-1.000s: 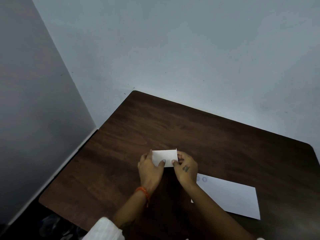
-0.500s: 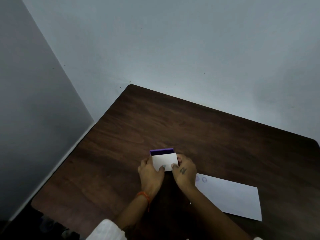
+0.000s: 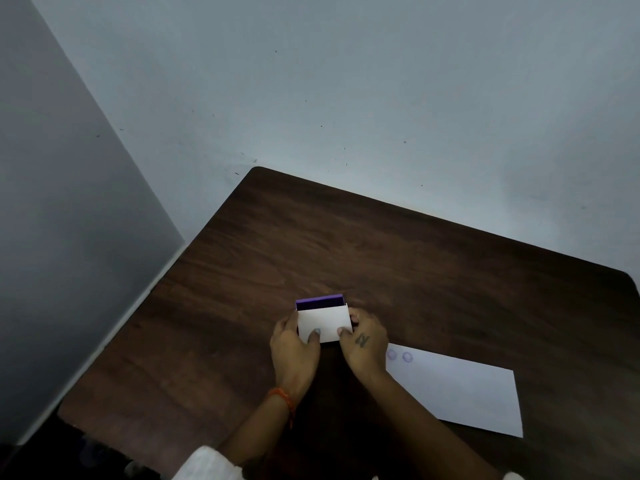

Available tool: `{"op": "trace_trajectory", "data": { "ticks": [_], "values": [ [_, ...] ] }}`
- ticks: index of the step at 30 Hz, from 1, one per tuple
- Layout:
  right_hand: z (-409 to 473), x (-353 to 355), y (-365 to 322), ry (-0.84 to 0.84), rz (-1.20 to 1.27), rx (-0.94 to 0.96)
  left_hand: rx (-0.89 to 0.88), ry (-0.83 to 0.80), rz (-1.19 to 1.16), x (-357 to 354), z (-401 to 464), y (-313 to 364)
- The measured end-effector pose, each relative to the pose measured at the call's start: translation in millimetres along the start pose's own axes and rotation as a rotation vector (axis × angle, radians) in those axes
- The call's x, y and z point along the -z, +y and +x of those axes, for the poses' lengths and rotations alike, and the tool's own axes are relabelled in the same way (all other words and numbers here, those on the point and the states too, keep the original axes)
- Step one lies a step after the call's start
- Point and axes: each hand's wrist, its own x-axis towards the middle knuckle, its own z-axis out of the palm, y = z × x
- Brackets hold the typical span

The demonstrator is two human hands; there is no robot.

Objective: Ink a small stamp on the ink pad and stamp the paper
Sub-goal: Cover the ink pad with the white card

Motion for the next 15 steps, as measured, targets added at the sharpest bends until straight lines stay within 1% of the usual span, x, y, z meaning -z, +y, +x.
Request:
{"op": "trace_trajectory", "data": {
  "ticks": [4, 15],
  "values": [
    [1.5, -1.0, -0.1, 0.004, -0.013, 0.015, -0.020, 0.008, -0.004, 1.1, 0.0, -1.2],
    [5.5, -2.9, 2.5, 0.001, -0.028, 0.018, 0.023, -0.007, 0.022, 0.5, 8.5, -4.5]
  ]
}}
